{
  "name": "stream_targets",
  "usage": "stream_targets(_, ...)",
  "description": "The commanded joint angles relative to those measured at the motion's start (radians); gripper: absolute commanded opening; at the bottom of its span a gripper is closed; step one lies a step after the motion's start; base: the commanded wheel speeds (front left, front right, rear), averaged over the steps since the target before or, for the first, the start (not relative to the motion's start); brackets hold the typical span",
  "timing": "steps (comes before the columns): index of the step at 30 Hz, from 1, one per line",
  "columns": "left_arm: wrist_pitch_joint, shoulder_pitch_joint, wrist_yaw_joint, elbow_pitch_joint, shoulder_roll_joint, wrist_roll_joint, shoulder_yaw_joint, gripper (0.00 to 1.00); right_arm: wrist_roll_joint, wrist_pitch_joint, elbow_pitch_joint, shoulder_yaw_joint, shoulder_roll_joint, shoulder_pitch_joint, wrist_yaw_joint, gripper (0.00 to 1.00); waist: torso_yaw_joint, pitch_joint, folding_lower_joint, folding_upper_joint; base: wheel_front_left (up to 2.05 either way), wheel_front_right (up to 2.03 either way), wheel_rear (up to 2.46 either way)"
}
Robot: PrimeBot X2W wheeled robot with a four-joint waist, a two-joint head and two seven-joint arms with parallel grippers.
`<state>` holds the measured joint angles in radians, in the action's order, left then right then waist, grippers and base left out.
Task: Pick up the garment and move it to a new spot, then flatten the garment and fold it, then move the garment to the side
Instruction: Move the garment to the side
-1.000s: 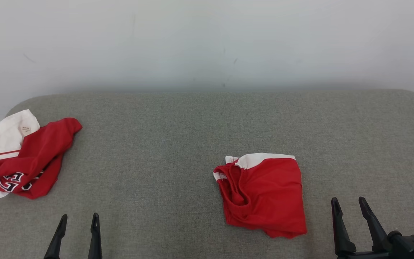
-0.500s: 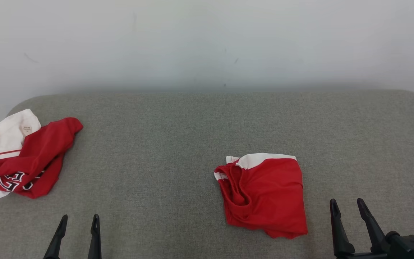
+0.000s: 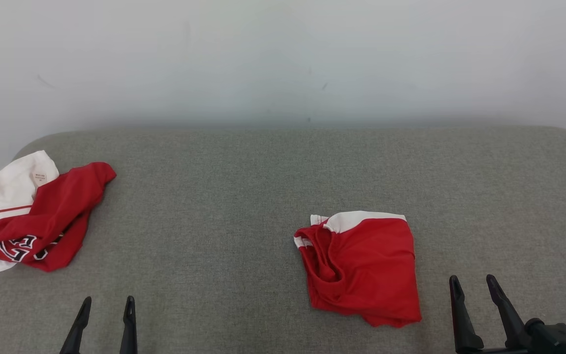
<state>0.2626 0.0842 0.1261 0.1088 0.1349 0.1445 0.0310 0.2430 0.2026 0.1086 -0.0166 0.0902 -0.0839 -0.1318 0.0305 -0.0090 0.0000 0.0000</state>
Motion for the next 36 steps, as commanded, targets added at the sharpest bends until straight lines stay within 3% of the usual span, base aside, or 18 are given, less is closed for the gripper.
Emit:
stream_targets(1, 0.003, 0.011, -0.002, 0.003, 0.003, 0.003, 0.000, 1.00, -0.005, -0.001, 0.000, 0.000, -0.003, -0.009, 0.002, 1.00, 0.001, 0.000, 0.0000, 0.0000, 0.00, 0.00, 0.00)
stream_targets(14, 0.000, 0.004, -0.011, 0.004, 0.011, 0.015, -0.007, 1.00, 0.001, -0.008, 0.009, 0.003, 0.000, -0.002, 0.002, 1.00, 0.006, 0.001, 0.0000, 0.0000, 0.00, 0.00, 0.00)
stream_targets(21, 0.000, -0.005, -0.019, -0.003, 0.011, 0.025, -0.011, 1.00, -0.007, -0.077, 0.051, -0.009, 0.022, 0.099, 0.002, 1.00, 0.011, 0.017, 0.0000, 0.0000, 0.00, 0.00, 0.00)
stream_targets(36, 0.002, -0.082, -0.017, 0.009, -0.011, 0.029, -0.048, 1.00, -0.005, -0.239, 0.400, -0.052, 0.065, 0.393, 0.002, 1.00, 0.071, 0.116, 0.0000, 0.0000, 0.00, 0.00, 0.00)
